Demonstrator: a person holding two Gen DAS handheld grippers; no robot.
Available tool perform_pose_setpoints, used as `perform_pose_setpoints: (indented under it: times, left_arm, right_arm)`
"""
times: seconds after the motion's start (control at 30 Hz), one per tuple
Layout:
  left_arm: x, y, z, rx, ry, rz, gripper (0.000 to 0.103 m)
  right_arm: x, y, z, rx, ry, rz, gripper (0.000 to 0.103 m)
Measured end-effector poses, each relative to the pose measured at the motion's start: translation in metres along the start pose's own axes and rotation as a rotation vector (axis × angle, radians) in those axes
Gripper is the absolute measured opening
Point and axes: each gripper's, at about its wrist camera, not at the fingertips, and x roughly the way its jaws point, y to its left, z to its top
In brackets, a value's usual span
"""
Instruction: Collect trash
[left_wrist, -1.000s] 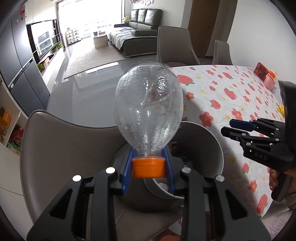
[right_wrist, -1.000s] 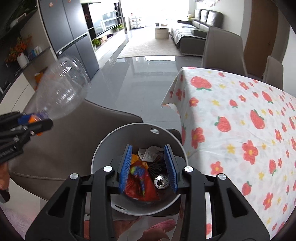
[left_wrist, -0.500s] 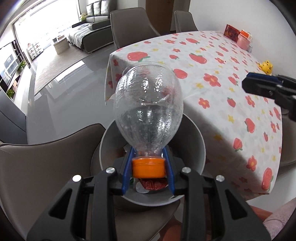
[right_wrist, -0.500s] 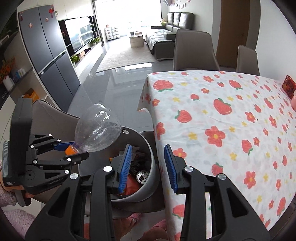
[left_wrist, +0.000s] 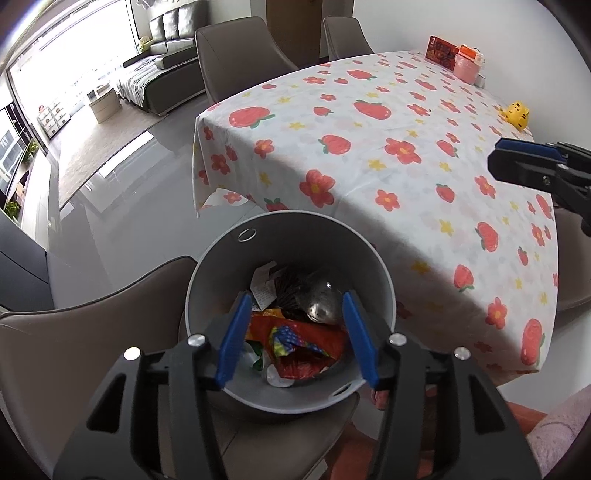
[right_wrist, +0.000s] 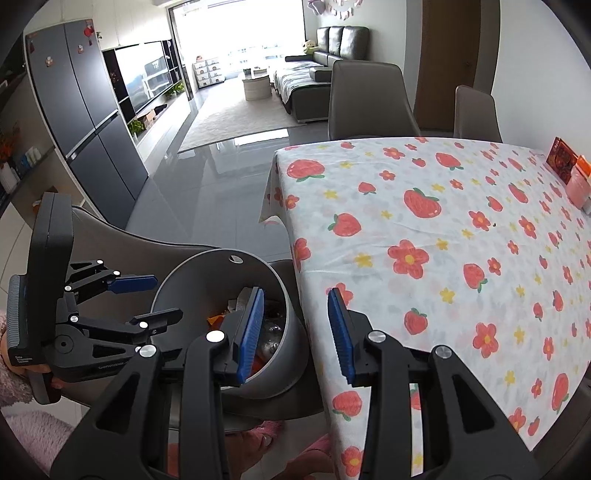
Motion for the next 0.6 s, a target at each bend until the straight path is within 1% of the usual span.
perform_pose_setpoints:
  times: [0.03,0.1,0.13,0.17,0.2,0.33,0.4,0.43,0.5,0.57,0.6]
  left_arm:
    - [-0.002,-0.001,0.002,0.006,-0.004,-0.002,0.054]
    - [-0.008,-0.004,0.006,0.020,-0.018,-0.001,0.061]
    - [-0.012,-0.006,0.009,0.029,-0.032,-0.001,0.067]
    - [-0.016,-0.008,0.011,0.041,-0.045,-0.005,0.070]
    - [-0.020,-0.011,0.015,0.057,-0.057,-0.008,0.070]
    - [-0.032,-0.028,0.032,0.130,-0.096,-0.021,0.074]
    - [-0.036,-0.039,0.041,0.165,-0.114,-0.030,0.075]
    - [-0.039,-0.045,0.046,0.182,-0.125,-0.040,0.076]
    - [-0.043,-0.057,0.055,0.207,-0.144,-0.060,0.080]
    - [-0.046,-0.071,0.065,0.232,-0.155,-0.086,0.080]
    - [-0.048,-0.079,0.070,0.245,-0.161,-0.104,0.081]
  right_arm:
    - [-0.001,0.000,0.000,0.004,-0.001,-0.001,0.035]
    - [-0.004,0.000,0.000,0.014,-0.006,-0.005,0.035]
    - [-0.006,-0.001,0.001,0.021,-0.006,-0.010,0.036]
    - [-0.009,-0.001,0.000,0.030,-0.008,-0.017,0.042]
    - [-0.013,-0.003,0.000,0.044,-0.016,-0.024,0.048]
    - [-0.033,-0.011,-0.002,0.109,-0.036,-0.068,0.057]
    - [-0.045,-0.018,-0.004,0.154,-0.049,-0.104,0.063]
    - [-0.051,-0.022,-0.005,0.175,-0.057,-0.122,0.065]
    - [-0.062,-0.031,-0.007,0.215,-0.065,-0.164,0.072]
    - [-0.074,-0.041,-0.010,0.252,-0.081,-0.207,0.074]
    - [-0.080,-0.046,-0.012,0.269,-0.090,-0.232,0.078]
